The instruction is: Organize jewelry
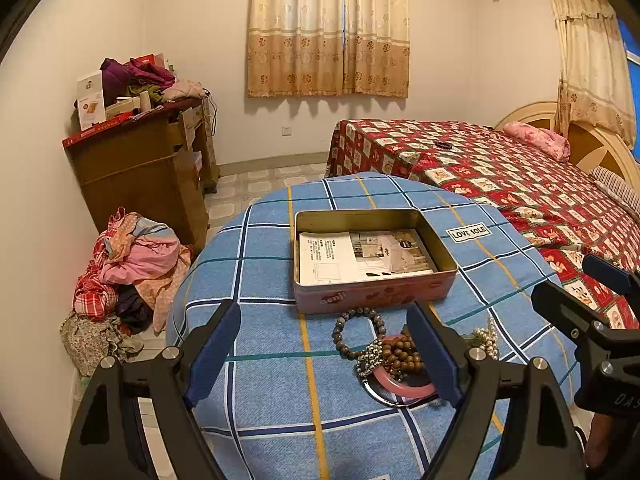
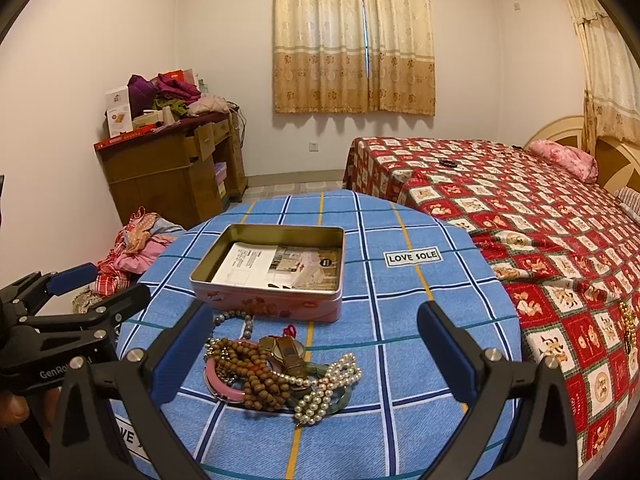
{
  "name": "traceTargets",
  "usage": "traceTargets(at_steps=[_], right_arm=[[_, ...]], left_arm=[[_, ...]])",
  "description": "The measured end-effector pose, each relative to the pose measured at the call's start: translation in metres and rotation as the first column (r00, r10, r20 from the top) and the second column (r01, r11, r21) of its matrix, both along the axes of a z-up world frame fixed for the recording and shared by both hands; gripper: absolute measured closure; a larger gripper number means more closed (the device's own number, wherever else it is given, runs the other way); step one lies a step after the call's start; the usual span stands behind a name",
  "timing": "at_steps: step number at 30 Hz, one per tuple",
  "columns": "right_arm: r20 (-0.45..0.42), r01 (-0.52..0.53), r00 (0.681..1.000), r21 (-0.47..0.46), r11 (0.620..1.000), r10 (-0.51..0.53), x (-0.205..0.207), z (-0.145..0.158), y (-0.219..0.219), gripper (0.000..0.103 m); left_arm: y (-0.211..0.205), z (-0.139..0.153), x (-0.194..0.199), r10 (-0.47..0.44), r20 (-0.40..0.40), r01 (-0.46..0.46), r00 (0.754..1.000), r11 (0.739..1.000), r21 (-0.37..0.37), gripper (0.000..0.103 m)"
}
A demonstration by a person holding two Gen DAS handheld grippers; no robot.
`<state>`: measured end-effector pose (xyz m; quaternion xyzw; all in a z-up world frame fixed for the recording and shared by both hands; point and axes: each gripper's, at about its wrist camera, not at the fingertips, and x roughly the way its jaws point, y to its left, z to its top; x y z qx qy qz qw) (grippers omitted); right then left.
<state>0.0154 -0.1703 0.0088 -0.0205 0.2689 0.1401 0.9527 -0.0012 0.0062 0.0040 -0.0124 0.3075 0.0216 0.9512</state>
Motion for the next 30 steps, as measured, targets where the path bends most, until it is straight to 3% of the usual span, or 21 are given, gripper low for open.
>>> traceTargets(at_steps=[30], right_arm=[[-0.022,-0.012,1.0,-0.004,1.0,0.012,-0.0003,-0.0081,0.0081,0.0]], left_arm=[[0.0051,-0.0066,0.0027,0.008,-0.016,-0.008,1.0,1.0,0.004,0.018]])
